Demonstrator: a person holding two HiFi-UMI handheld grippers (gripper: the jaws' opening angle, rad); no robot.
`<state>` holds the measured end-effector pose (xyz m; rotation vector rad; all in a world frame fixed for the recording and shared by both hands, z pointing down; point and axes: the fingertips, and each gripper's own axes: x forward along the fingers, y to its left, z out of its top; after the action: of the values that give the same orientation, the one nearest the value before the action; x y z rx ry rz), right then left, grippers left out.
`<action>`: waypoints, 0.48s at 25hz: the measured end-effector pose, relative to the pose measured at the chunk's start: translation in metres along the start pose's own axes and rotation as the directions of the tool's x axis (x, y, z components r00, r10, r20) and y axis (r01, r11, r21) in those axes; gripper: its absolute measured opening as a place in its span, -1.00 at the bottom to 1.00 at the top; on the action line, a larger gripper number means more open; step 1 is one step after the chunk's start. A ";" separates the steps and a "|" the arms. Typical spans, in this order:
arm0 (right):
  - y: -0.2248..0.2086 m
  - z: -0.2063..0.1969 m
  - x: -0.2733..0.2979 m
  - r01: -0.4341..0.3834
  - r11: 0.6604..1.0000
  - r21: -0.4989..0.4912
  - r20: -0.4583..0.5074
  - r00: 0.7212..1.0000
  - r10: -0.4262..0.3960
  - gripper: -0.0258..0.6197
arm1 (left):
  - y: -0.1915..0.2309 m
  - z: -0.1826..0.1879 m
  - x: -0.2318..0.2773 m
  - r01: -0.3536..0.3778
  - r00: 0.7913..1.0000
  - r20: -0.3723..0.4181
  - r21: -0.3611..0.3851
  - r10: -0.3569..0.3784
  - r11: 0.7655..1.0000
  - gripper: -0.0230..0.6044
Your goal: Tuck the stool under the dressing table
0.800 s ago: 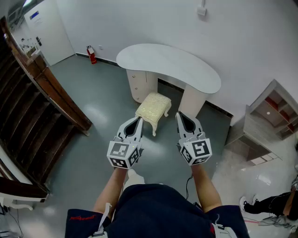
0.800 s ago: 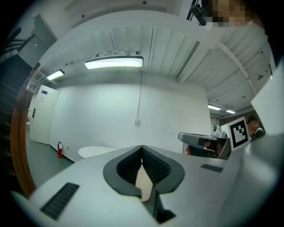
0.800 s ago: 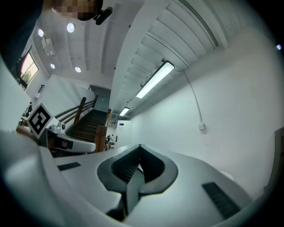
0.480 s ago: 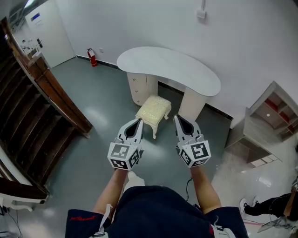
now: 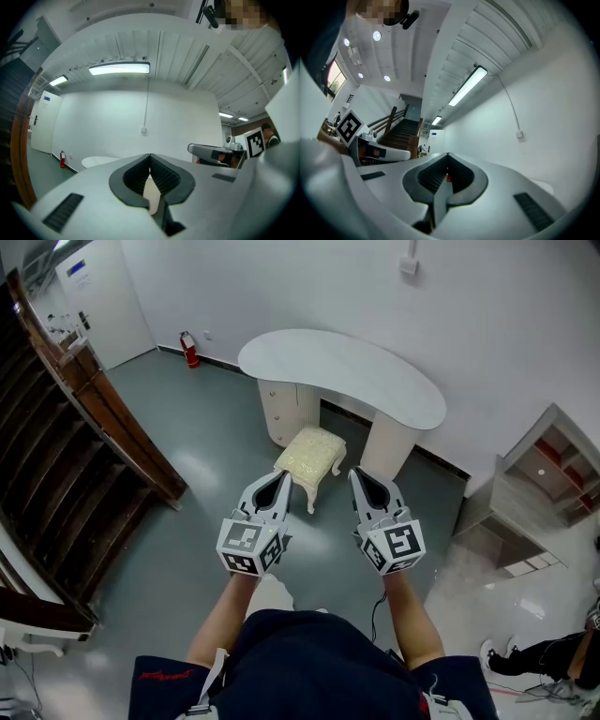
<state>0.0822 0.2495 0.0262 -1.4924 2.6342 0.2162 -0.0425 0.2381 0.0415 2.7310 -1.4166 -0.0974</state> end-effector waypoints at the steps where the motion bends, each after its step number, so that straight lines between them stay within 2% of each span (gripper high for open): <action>1: 0.001 0.000 -0.001 -0.002 1.000 0.000 0.003 1.000 0.002 -0.88 | 0.000 -0.001 -0.001 -0.001 1.000 -0.002 0.000 0.001 1.000 -0.88; 12: -0.006 0.000 -0.013 0.014 1.000 -0.002 0.014 1.000 -0.014 -0.88 | -0.009 -0.006 0.003 0.003 1.000 -0.017 0.017 -0.003 1.000 -0.88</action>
<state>0.0945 0.2575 0.0275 -1.5046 2.6127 0.2269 -0.0332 0.2409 0.0467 2.7408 -1.4155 -0.0625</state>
